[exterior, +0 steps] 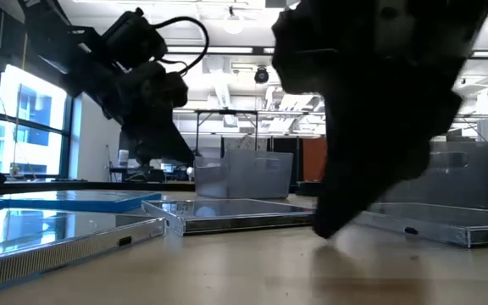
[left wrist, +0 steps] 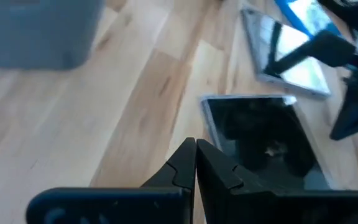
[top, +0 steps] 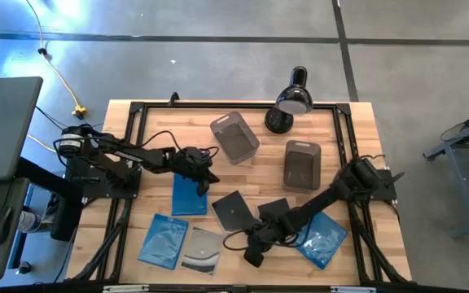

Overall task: Pick & place jewel cases by type
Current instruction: Put the middle black CD case into the right black bin

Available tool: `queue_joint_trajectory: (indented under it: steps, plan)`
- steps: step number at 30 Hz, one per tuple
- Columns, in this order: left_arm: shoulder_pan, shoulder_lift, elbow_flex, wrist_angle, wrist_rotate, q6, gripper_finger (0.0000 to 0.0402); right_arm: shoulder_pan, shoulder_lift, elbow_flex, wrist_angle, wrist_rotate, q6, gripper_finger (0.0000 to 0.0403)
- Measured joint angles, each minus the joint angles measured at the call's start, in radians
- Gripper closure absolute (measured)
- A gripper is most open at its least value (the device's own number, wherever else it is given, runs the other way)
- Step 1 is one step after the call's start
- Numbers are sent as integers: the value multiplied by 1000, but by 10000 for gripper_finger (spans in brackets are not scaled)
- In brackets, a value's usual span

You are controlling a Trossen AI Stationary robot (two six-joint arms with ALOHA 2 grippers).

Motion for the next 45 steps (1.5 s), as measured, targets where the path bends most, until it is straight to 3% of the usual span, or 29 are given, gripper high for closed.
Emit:
queue_joint_trajectory:
  steps: [7, 15, 19, 28, 35, 45]
  plan:
    - [0, 0, 2, -1, 72, 11, 369, -41, 2, 1, -34, -4, -20, 402]
    - [-8, 0, 2, -12, 76, -17, 248, -70, 1, 2, -65, 0, -54, 403]
    - [-47, 32, 2, 22, 48, -45, 213, -91, 1, 2, -76, 26, -69, 403]
    - [-77, 196, 82, 42, -8, -152, 206, -126, 1, 1, -81, -7, -81, 403]
    - [-78, 290, 214, -198, -4, -171, 206, -126, 1, 0, -80, -14, -76, 403]
    - [-79, 308, 311, -286, 163, -209, 206, -125, 1, 0, -92, -7, -73, 403]
